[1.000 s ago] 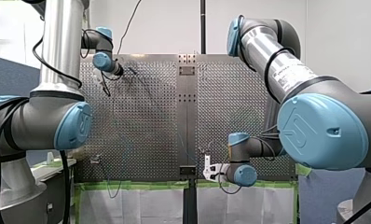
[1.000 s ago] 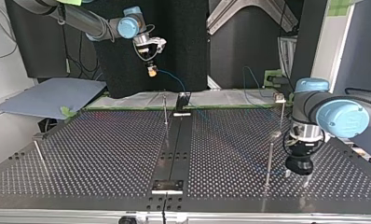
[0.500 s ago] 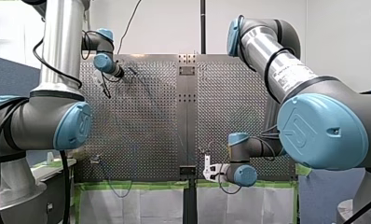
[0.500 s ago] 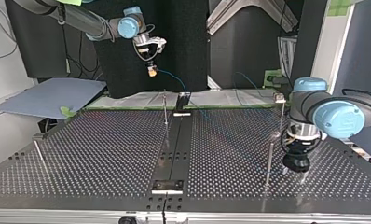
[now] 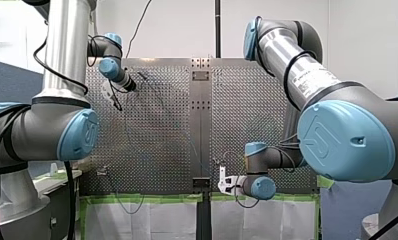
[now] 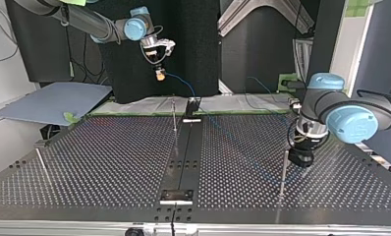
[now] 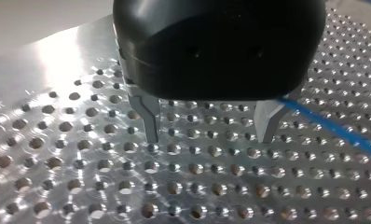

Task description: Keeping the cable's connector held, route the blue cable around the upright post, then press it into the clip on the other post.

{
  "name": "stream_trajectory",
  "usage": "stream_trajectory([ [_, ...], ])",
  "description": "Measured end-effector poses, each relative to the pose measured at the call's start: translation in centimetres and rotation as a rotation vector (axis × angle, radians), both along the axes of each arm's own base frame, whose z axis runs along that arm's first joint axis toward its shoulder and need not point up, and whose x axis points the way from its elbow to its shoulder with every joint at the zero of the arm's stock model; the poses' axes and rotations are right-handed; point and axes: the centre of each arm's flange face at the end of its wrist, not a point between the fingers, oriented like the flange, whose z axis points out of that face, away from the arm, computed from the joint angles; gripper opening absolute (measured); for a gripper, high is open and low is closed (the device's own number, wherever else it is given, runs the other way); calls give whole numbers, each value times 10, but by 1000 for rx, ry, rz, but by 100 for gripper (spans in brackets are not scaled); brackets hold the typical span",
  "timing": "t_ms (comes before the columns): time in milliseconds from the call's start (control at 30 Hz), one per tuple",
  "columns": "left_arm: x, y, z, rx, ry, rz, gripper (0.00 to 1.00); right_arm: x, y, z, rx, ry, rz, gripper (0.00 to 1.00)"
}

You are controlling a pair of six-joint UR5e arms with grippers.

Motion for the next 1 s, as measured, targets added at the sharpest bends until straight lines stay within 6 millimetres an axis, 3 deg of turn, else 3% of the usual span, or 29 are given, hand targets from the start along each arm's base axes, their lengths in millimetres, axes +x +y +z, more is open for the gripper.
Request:
stream_trajectory([
  [467,-3,5,3,-30,6,13,100,0,0,0,3,2,0,0],
  [1000,-24,-7,28,-9,-7,-6,100,0,0,0,3,3,-1,0],
])
